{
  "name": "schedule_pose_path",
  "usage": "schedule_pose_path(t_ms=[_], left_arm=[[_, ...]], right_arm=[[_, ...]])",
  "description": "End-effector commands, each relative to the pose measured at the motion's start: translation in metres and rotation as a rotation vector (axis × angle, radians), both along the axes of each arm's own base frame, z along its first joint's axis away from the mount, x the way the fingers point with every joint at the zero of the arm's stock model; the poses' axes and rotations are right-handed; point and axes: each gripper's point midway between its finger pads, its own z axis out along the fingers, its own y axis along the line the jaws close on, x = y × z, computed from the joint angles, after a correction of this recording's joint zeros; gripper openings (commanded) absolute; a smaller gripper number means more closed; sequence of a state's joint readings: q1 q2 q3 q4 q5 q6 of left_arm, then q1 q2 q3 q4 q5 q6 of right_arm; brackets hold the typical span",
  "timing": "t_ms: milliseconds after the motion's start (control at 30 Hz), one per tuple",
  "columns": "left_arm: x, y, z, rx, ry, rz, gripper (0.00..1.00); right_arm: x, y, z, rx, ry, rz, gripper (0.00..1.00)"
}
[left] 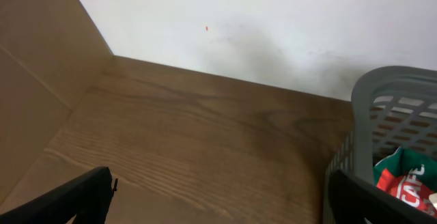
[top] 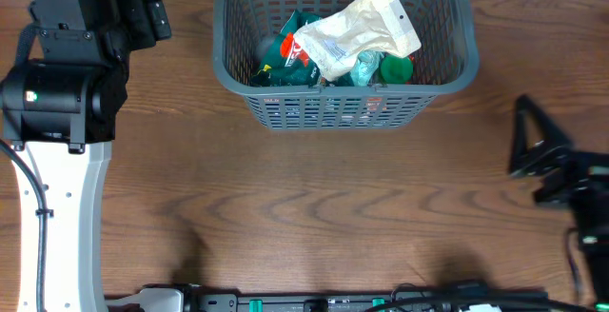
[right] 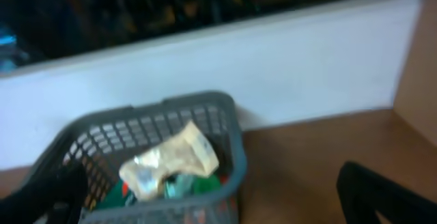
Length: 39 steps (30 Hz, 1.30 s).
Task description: Pack container
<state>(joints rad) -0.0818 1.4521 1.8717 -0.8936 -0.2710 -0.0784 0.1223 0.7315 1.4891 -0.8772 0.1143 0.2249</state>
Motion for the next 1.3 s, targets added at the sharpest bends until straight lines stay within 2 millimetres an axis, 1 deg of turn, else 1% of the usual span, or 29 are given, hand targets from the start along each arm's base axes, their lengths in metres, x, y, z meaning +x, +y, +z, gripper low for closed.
schedule_pose_path(t_ms=[0, 67, 100, 167, 367, 400, 433, 533, 733, 933, 1067, 1167, 1267], left_arm=[[0.001, 0.005, 0.0, 0.005, 0.0, 0.024, 0.98], [0.001, 0.005, 0.0, 0.005, 0.0, 0.024, 0.99], [0.001, 0.005, 0.0, 0.005, 0.0, 0.024, 0.98], [0.001, 0.005, 0.0, 0.005, 0.0, 0.024, 0.99], [0.001, 0.005, 0.0, 0.005, 0.0, 0.024, 0.99], [0.001, 0.005, 0.0, 0.005, 0.0, 0.024, 1.0], [0.001, 0.005, 0.0, 0.005, 0.0, 0.024, 0.99], [0.001, 0.005, 0.0, 0.005, 0.0, 0.024, 0.99], [0.001, 0.005, 0.0, 0.005, 0.0, 0.024, 0.98], [0.001, 0.005, 0.0, 0.005, 0.0, 0.024, 0.98], [0.001, 0.005, 0.0, 0.005, 0.0, 0.024, 0.99], [0.001, 0.005, 0.0, 0.005, 0.0, 0.024, 0.99], [0.001, 0.005, 0.0, 0.005, 0.0, 0.024, 0.99]], right_arm=[[0.003, 0.02, -0.041, -0.12, -0.041, 0.128, 0.99], [0.007, 0.027, -0.061, -0.131, -0.118, 0.158, 0.99], [0.008, 0.028, -0.065, -0.133, -0.129, 0.162, 0.99], [0.013, 0.03, -0.084, -0.134, -0.175, 0.165, 0.99], [0.024, 0.036, -0.14, -0.149, -0.264, 0.187, 0.99], [0.025, 0.036, -0.146, -0.151, -0.273, 0.187, 0.99], [0.026, 0.036, -0.156, -0.151, -0.285, 0.185, 0.99], [0.028, 0.036, -0.179, -0.151, -0.285, 0.184, 0.99], [0.032, 0.037, -0.22, -0.152, -0.247, 0.187, 0.99], [0.035, 0.039, -0.252, -0.152, -0.237, 0.202, 0.99], [0.035, 0.039, -0.264, -0.15, -0.228, 0.202, 0.99], [0.037, 0.036, -0.271, -0.103, -0.208, 0.18, 0.99], [0.039, 0.036, -0.28, -0.081, -0.189, 0.182, 0.99]])
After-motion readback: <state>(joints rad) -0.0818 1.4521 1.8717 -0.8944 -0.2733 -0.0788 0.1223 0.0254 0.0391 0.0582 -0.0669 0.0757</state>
